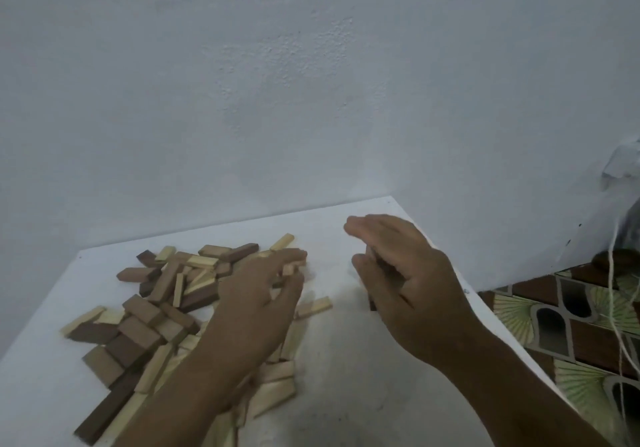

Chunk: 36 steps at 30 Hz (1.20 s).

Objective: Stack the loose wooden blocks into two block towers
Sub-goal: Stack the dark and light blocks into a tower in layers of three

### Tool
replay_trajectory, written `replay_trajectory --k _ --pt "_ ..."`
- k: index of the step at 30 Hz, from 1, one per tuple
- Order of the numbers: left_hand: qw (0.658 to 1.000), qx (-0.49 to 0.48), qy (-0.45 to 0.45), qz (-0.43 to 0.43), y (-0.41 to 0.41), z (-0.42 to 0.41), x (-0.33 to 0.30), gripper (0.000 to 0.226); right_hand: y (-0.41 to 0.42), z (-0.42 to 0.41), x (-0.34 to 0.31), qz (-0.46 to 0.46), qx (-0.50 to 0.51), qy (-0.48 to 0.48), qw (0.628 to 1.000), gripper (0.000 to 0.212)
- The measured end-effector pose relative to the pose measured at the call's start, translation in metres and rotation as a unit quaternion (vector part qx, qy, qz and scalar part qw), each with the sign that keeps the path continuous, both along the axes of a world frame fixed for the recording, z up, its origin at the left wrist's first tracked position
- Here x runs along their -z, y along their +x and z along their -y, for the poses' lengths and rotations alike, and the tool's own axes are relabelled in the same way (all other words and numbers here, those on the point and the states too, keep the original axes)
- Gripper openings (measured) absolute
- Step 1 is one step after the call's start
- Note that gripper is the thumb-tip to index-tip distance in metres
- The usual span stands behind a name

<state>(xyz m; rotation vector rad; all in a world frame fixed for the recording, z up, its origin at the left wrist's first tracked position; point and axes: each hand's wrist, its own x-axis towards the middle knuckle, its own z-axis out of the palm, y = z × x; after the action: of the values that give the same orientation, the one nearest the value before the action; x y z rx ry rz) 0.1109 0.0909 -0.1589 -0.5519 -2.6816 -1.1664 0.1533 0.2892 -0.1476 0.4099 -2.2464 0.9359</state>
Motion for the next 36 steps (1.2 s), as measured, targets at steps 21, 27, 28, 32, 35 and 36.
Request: replay_trajectory --k 21,27,28,32,35,36 --pt "0.981 -0.145 -0.122 -0.032 -0.022 0.101 0.057 0.034 -0.087 0.086 0.06 0.288 0.094 0.116 0.946 0.013" --pt "0.987 -0.135 -0.086 0.007 -0.022 0.104 0.058 0.029 -0.095 0.092 0.051 0.348 0.149 0.038 0.925 0.011" --pt "0.988 -0.136 -0.068 0.006 -0.021 0.105 0.058 0.028 -0.095 0.092 0.047 0.358 0.149 0.038 0.921 0.018" --pt "0.99 -0.129 0.054 -0.008 -0.021 0.107 0.055 0.024 -0.099 0.094 0.037 0.361 0.134 0.099 0.918 0.029" --pt "0.99 -0.117 0.073 -0.019 -0.02 0.106 0.052 0.025 -0.097 0.098 0.041 0.35 0.086 0.099 0.928 0.028" --pt "0.99 -0.116 0.072 -0.022 -0.019 0.106 0.052 0.026 -0.097 0.1 0.044 0.346 0.073 0.106 0.929 0.031"
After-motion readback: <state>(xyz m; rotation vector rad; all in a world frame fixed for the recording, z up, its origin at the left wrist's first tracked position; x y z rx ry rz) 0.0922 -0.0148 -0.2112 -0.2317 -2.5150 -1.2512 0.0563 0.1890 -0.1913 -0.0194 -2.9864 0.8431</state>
